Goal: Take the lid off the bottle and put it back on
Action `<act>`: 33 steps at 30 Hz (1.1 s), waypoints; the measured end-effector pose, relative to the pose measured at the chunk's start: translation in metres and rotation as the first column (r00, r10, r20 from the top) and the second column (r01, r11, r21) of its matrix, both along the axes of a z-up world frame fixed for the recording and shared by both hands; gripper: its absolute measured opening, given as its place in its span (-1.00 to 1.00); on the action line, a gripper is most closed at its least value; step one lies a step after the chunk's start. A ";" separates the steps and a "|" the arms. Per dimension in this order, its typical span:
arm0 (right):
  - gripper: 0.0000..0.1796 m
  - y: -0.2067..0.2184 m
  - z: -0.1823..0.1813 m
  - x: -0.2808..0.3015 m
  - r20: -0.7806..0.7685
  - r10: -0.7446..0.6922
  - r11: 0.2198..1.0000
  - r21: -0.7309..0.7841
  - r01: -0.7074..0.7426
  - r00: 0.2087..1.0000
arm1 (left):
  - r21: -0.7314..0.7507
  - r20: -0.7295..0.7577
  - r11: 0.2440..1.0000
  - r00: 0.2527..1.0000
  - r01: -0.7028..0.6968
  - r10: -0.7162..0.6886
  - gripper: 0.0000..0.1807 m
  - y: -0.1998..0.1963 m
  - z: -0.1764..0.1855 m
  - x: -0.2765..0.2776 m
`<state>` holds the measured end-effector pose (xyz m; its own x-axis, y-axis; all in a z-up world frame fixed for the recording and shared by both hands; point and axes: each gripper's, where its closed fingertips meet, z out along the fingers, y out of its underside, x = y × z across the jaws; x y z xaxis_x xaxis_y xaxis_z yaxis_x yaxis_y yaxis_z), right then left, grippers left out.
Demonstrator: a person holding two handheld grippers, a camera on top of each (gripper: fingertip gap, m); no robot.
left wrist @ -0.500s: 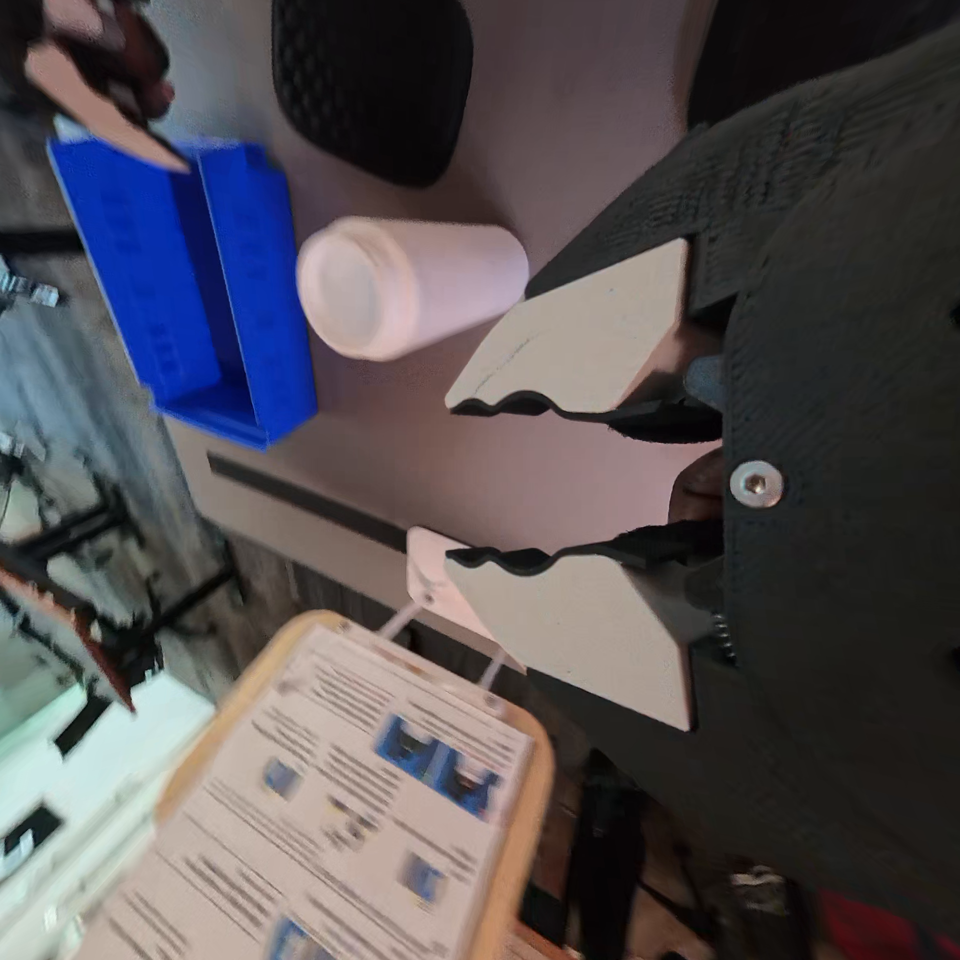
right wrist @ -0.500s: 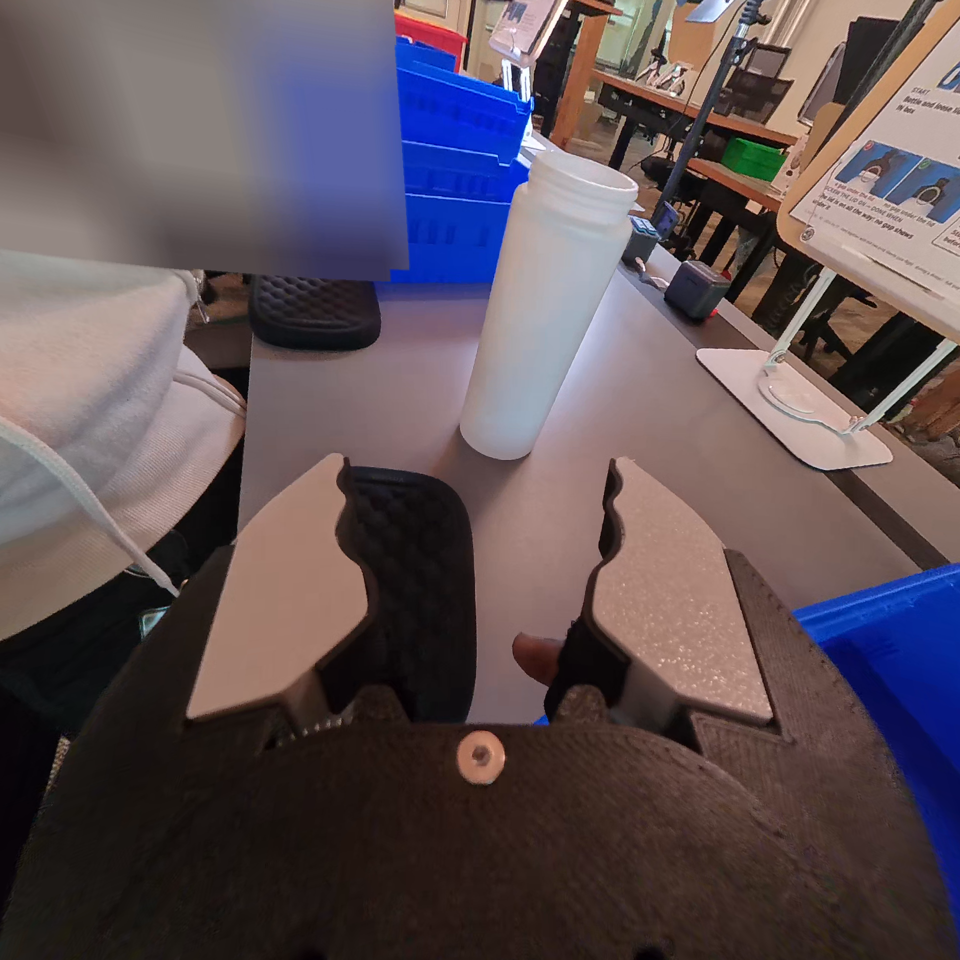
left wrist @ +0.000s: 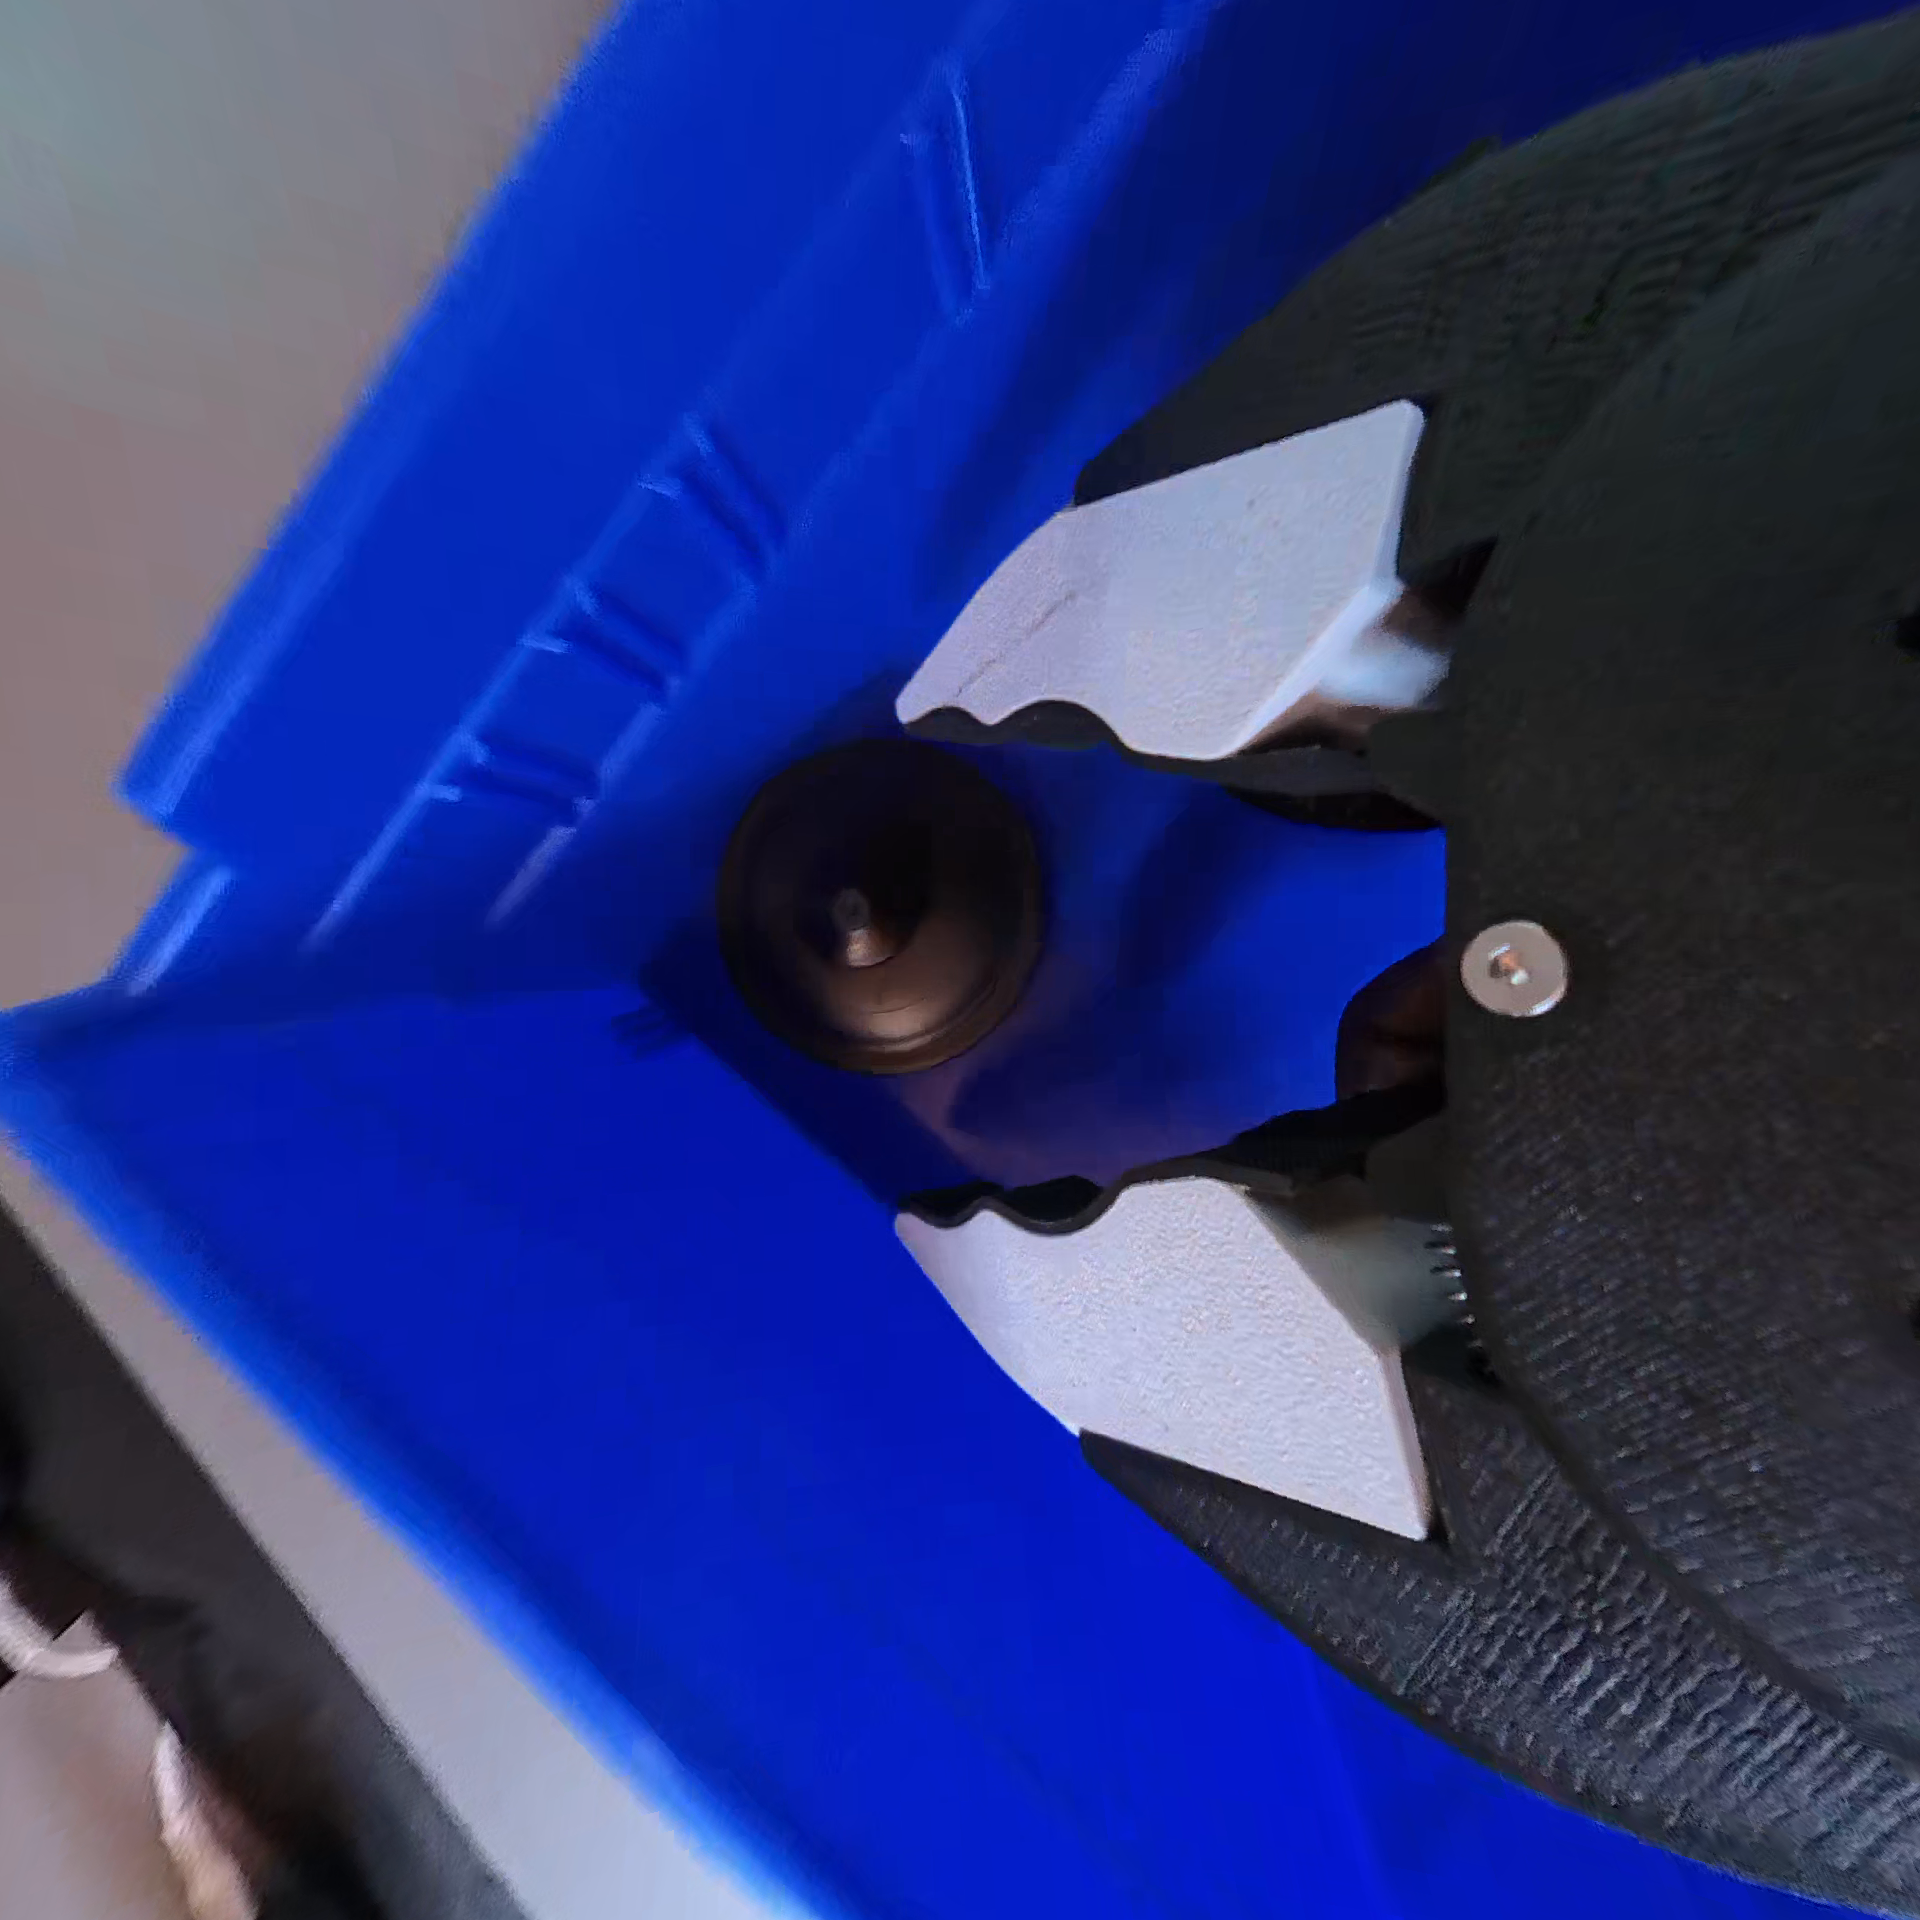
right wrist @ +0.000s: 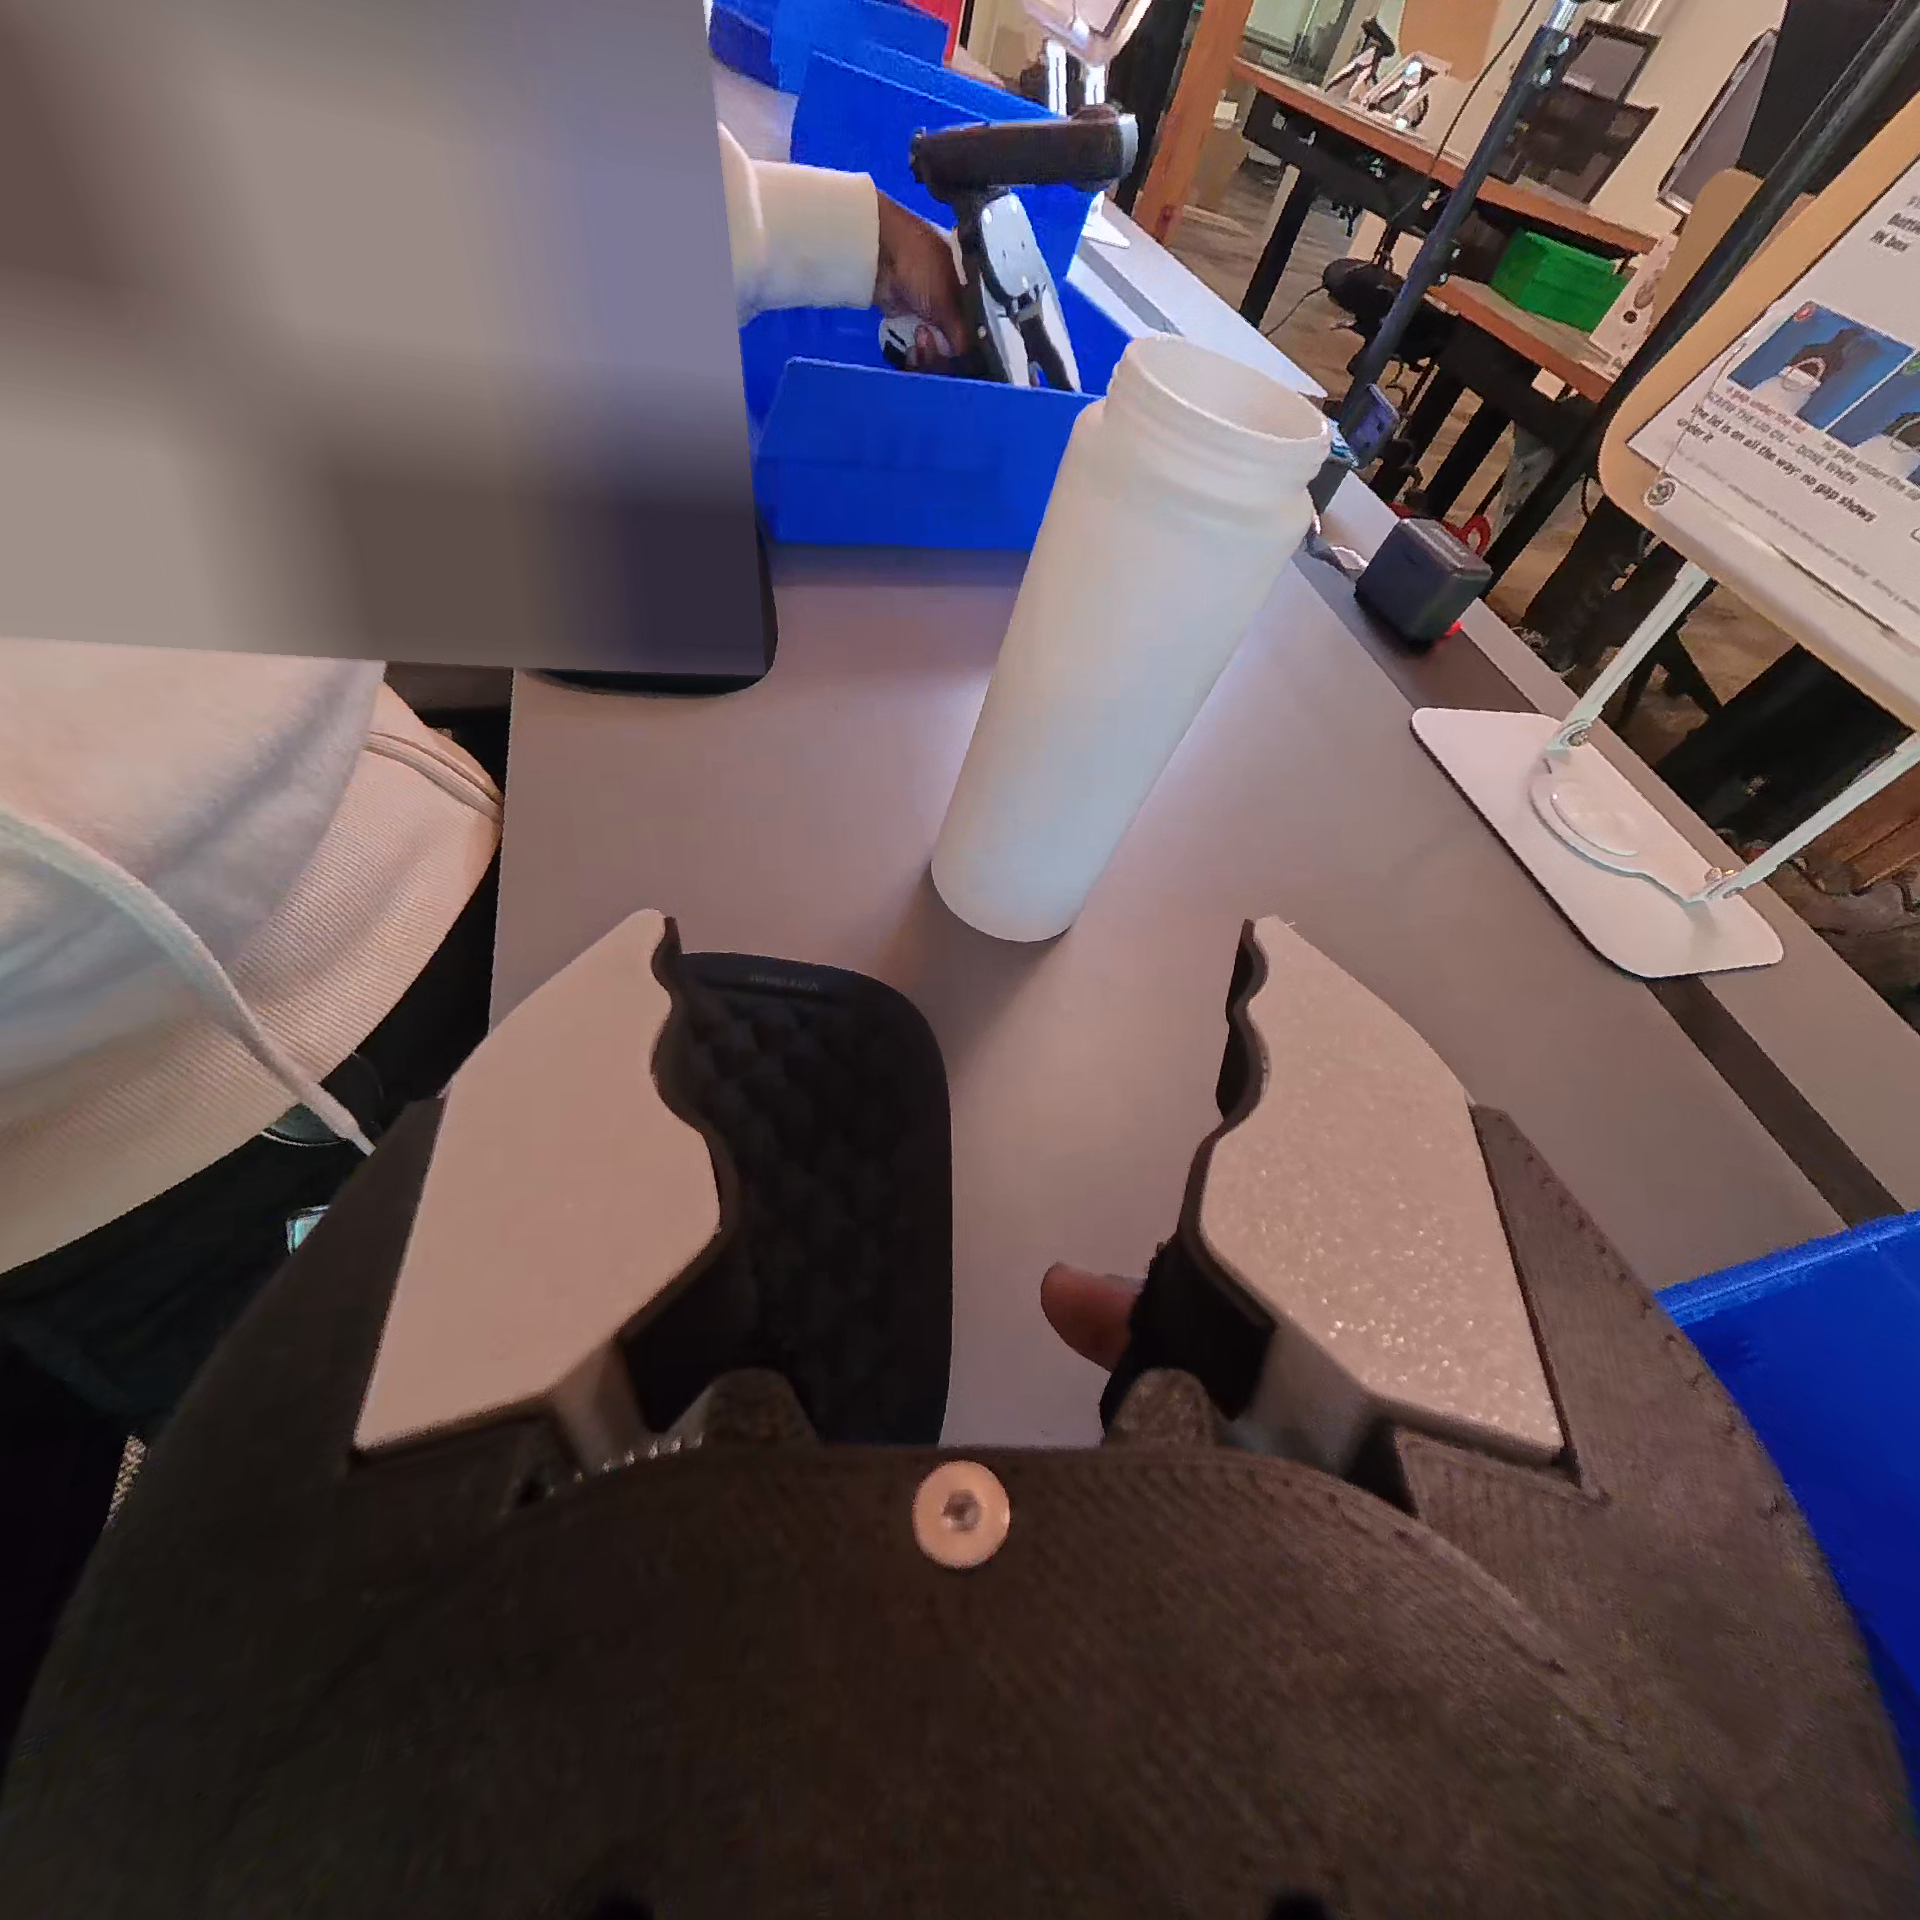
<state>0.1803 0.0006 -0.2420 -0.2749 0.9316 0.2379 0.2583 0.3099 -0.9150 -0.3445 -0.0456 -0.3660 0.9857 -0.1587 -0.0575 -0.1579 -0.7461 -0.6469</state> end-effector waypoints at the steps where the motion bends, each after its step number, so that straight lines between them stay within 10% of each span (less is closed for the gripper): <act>1: 0.11 0.000 0.000 0.000 0.005 -0.003 1.000 0.003 0.003 1.000 | -0.019 0.002 1.000 1.000 0.020 -0.020 -0.07 -0.001 -0.008 0.003; 9: 0.10 -0.002 0.001 -0.001 -0.005 0.002 1.000 0.011 -0.002 1.000 | 0.034 -0.166 0.999 0.985 -0.029 0.034 -0.22 0.001 -0.008 -0.003; 14: 0.05 -0.005 0.009 -0.008 -0.046 -0.001 1.000 0.031 0.002 0.999 | 0.507 -0.385 0.849 0.841 -0.150 0.379 -0.23 -0.028 0.124 0.008; 19: -0.06 -0.011 0.043 -0.037 -0.229 -0.047 0.985 0.149 0.083 0.972 | 0.725 -0.484 0.667 0.815 0.170 0.319 -0.23 -0.050 0.221 0.164; 25: -0.53 -0.061 0.078 -0.087 -0.382 0.005 0.923 0.356 0.142 0.924 | 0.525 -0.734 0.660 0.678 0.538 0.031 -0.23 -0.025 0.188 0.333; 33: -0.55 -0.090 0.058 -0.126 -0.233 0.108 0.795 0.604 0.057 0.967 | 0.423 -0.798 0.638 0.598 0.643 -0.074 -0.23 -0.016 0.166 0.385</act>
<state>0.0543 -0.0894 -0.1845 -0.1533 0.5693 0.8077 0.0383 0.8202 -0.5708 0.0408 -0.0613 -0.1997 0.4603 -0.1302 -0.8782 -0.8834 0.0310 -0.4676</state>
